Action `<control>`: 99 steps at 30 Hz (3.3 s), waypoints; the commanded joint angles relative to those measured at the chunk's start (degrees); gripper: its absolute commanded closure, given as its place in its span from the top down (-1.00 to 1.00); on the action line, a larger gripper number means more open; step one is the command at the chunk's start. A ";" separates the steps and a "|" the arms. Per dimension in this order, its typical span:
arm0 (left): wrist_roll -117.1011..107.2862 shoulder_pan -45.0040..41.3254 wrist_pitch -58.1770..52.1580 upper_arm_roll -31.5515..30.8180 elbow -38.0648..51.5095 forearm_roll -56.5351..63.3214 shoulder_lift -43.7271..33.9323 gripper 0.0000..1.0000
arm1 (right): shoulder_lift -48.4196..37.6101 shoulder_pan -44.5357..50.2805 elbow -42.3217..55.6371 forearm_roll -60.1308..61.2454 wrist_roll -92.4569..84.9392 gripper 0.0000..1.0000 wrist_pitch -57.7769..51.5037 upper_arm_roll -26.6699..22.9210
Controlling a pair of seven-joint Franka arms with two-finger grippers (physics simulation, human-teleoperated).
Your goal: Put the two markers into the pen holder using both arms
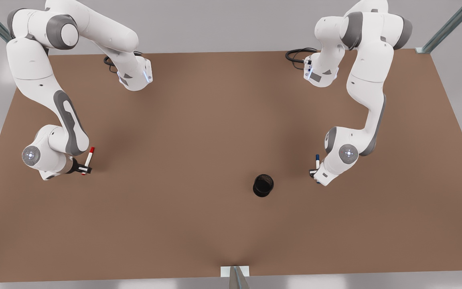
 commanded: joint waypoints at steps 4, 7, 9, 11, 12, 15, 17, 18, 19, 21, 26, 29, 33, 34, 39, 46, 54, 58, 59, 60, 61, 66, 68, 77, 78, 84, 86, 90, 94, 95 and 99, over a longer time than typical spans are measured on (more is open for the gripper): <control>-0.95 -0.09 0.29 0.08 0.02 0.05 0.45 -0.22 | 0.49 -0.01 -0.01 -0.12 -7.75 0.03 0.17 -0.02; -1.04 -0.09 0.73 0.00 0.02 0.05 0.80 -0.28 | 0.84 -0.53 -0.01 -1.61 -8.10 -0.04 0.17 0.07; -1.30 0.00 0.64 0.00 0.02 0.05 0.53 -0.56 | 0.84 -0.53 -0.19 -1.70 -8.80 -0.10 0.17 0.07; -1.30 0.00 0.38 0.00 0.02 0.05 0.10 -0.57 | 1.10 -0.62 -0.19 -1.61 -9.24 -0.15 0.17 0.07; -1.39 0.09 0.20 0.08 0.02 0.05 -0.34 -0.57 | 1.10 -0.71 -0.19 -1.70 -9.24 -0.19 0.17 0.07; -1.65 0.09 0.03 0.26 0.11 -0.03 -1.66 -0.57 | 0.49 -0.62 -0.19 -1.61 -9.24 -0.27 -0.71 0.07; -2.97 -0.09 -4.35 -0.18 1.77 -0.65 -5.26 -0.57 | 0.31 -0.62 -0.10 -1.61 -9.16 -0.36 -0.89 0.15; -2.71 -0.44 -8.66 -0.62 4.67 -0.82 -6.84 -0.57 | 0.31 -0.62 -0.10 -1.61 -9.16 -0.42 -0.89 0.15; -2.62 0.00 -11.56 -2.46 6.87 -2.49 -7.37 -0.57 | 0.22 -0.62 -0.10 -1.61 -9.16 -0.47 -0.98 0.24; 4.40 -0.18 -28.09 -4.40 20.41 -14.09 -7.99 -0.57 | 0.14 -0.53 -0.19 -1.61 -9.16 -0.52 -0.98 0.24; 50.54 -1.05 -21.08 -13.01 35.27 -28.33 -3.60 -0.57 | -3.38 -0.53 1.30 -1.61 -9.16 -0.57 -6.68 2.26; 72.96 -3.07 -8.15 -13.63 34.74 -35.54 -0.79 -0.57 | -6.19 -0.44 6.14 -1.53 -8.89 -0.57 -10.55 4.98; 91.67 -3.87 0.54 -13.63 31.93 -43.18 0.97 -0.57 | -6.72 -0.44 15.10 -1.44 -9.07 -0.57 -13.02 9.03; 99.59 -3.78 1.34 -13.63 31.49 -47.32 0.97 -0.57 | -6.37 0.17 17.65 -1.61 -9.24 -0.57 -13.02 9.56; 115.42 -3.61 4.42 -13.54 28.15 -55.93 1.85 -0.57 | -5.14 3.69 23.28 -1.35 -8.63 -0.57 -10.91 13.07; 125.88 -3.78 6.88 -13.45 21.12 -63.93 1.68 -0.57 | -4.52 3.86 24.33 1.46 -8.72 -0.57 -5.20 18.08; 128.51 -5.98 9.34 -13.45 19.89 -66.66 2.64 -0.57 | -2.85 3.69 24.68 5.07 -8.10 -0.57 2.80 24.15; 128.08 -6.50 9.34 -13.45 19.01 -67.53 3.08 1.00 | -2.24 3.77 24.51 7.70 -8.10 -0.57 4.38 25.20; 128.08 -6.07 9.25 -13.45 18.04 -67.45 2.91 1.00 | -1.62 3.77 24.42 7.79 -8.01 -0.57 5.96 25.64; 128.16 -5.71 9.08 -13.45 17.08 -67.45 2.73 1.00 | -1.27 3.77 24.42 7.79 -7.93 -0.57 6.41 26.52; 128.34 -4.58 8.64 -13.45 16.37 -67.45 2.29 1.00 | -1.18 3.77 24.42 7.79 -7.93 -0.57 7.28 26.96; 80.47 2.64 -11.74 -7.21 22.95 -31.43 -2.01 1.00 | 0.75 3.86 24.42 7.79 -5.03 -0.57 13.79 32.23; 40.58 2.37 -37.22 -3.87 35.26 -15.08 -0.78 1.00 | 0.75 5.53 24.51 7.70 -4.41 -0.57 16.69 33.02; 10.13 3.60 -53.41 -2.73 33.42 0.05 -17.75 1.00 | 3.38 17.13 27.76 7.35 -1.42 -0.57 27.59 32.06; 10.13 3.51 -53.41 -2.73 33.42 0.14 -17.66 1.00 | 3.83 18.09 27.94 7.26 -1.51 -0.57 29.16 31.54; 10.13 3.96 -50.42 -2.73 33.60 -0.03 -14.76 1.00 | 9.80 40.06 43.14 6.47 0.77 -0.57 29.08 14.23; 10.13 4.13 -50.16 -2.64 33.60 -0.03 -14.76 1.00 | 13.84 50.00 51.66 6.47 6.05 -0.57 28.38 4.73; 10.21 4.13 -49.72 -2.47 33.42 0.23 -14.23 1.00 | 22.02 64.85 63.00 6.47 17.03 -0.57 24.95 -10.39; 10.13 4.39 -49.72 -2.38 33.25 0.23 -12.21 1.00 | 22.02 71.10 65.47 6.47 24.77 -0.57 20.73 -17.33; 10.21 4.75 -49.72 -2.38 33.33 0.23 -11.77 1.00 | 22.02 72.59 65.47 6.47 26.09 -0.57 20.73 -19.35; 10.21 5.01 -49.11 -2.29 33.25 0.23 -10.54 1.00 | 25.27 75.84 65.38 6.47 26.79 -0.57 21.52 -23.22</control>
